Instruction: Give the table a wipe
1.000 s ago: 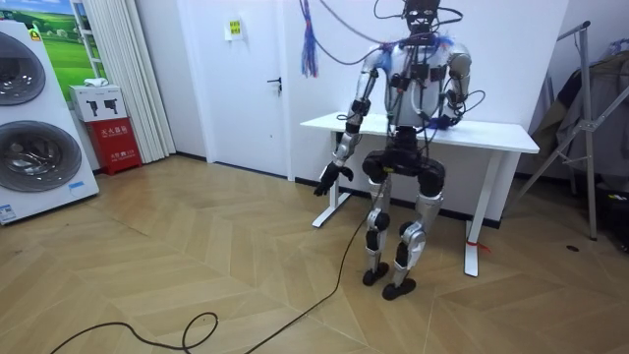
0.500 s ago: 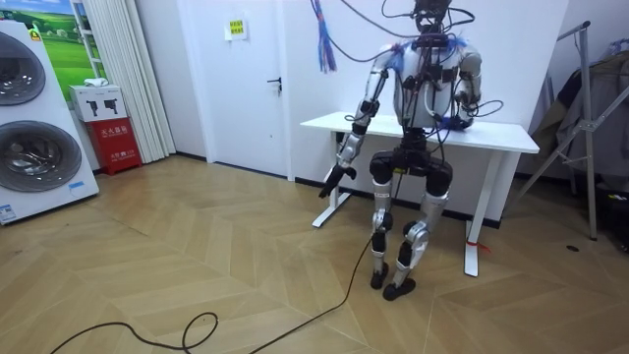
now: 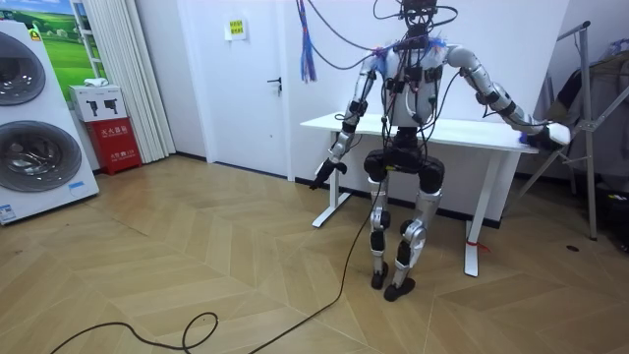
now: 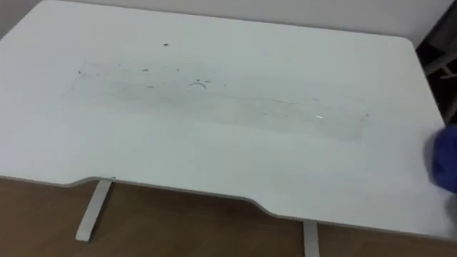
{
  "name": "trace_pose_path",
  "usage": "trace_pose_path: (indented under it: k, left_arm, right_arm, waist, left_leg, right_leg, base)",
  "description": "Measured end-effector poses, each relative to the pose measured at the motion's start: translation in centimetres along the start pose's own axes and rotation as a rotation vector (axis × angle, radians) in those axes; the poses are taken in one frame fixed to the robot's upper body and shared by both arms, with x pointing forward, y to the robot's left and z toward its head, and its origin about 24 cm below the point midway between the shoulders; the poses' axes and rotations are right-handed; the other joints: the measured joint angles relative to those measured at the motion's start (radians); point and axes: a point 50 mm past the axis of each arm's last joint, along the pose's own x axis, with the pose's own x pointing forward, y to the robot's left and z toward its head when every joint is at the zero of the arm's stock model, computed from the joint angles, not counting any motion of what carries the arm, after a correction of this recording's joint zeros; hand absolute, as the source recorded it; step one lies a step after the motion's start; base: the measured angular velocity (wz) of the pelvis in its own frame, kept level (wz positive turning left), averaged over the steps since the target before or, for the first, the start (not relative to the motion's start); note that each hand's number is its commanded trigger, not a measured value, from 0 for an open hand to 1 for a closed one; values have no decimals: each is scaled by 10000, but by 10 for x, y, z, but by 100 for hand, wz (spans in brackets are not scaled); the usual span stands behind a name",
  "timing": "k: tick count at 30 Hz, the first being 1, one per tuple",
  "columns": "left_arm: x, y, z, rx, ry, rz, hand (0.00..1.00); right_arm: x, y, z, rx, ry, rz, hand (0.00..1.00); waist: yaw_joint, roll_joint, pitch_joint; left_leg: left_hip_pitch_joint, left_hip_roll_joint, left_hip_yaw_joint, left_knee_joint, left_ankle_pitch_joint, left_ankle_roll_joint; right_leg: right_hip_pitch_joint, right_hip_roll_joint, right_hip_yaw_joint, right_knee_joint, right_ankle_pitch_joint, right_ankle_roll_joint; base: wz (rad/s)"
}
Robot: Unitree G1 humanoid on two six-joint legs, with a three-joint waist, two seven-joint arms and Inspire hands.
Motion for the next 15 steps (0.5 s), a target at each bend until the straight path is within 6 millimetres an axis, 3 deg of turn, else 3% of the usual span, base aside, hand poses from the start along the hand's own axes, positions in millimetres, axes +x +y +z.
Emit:
trace_pose_path:
  k: [5, 7, 9, 10, 12, 13, 15]
  left_arm:
    - [0, 2, 8, 216, -422, 129, 0]
    - [-1, -1, 9, 399, -466, 26, 0]
    - [-2, -9, 9, 594, -443, -357, 0]
    - [-3, -10, 9, 682, -436, -453, 0]
    - [-3, -13, 8, 711, -382, -776, 0]
    - [-2, -11, 10, 710, -454, -790, 0]
    - [0, -7, 35, 951, -1263, -657, 0]
  right_arm:
    - [-2, 5, -1, -515, 97, -283, 100]
    - [-3, 18, 6, -1449, -241, -219, 100]
    - [-8, 44, 29, -3403, -1158, 16, 100]
    - [-11, 55, 38, -3776, -1533, 243, 100]
    - [-47, 135, 86, -4993, -4058, 2128, 100]
    - [-61, 154, 99, -5250, -4892, 2709, 100]
    - [-118, 211, 129, -6248, -7641, 4814, 100]
  waist:
    - [313, -104, 79]
    - [467, -142, 211]
    - [973, -206, 253]
    - [1088, -210, 254]
    - [1499, -226, 273]
    - [1497, -245, 287]
    - [1532, -276, 346]
  left_leg:
    - [400, 26, 85, -81, -57, -13]
    - [559, 83, 251, -138, -71, -41]
    - [678, 188, 397, -170, -130, -128]
    - [693, 218, 397, -173, -142, -148]
    - [638, 388, 270, -70, -215, -317]
    - [589, 390, 114, -53, -204, -358]
    - [467, 327, -307, -63, -130, -469]
  right_leg:
    - [446, 74, 69, -294, 36, 29]
    - [555, 92, 156, -327, 67, -10]
    - [567, 206, 694, -290, 134, -92]
    - [558, 206, 715, -304, 168, -88]
    - [558, 178, 343, -389, 336, -40]
    - [559, 160, 163, -436, 355, -37]
    - [570, 132, -299, -485, 332, -112]
  base:
    - [-6]
    - [-42]
    - [-83]
    - [-116]
    - [-126]
    - [-61]
    - [41]
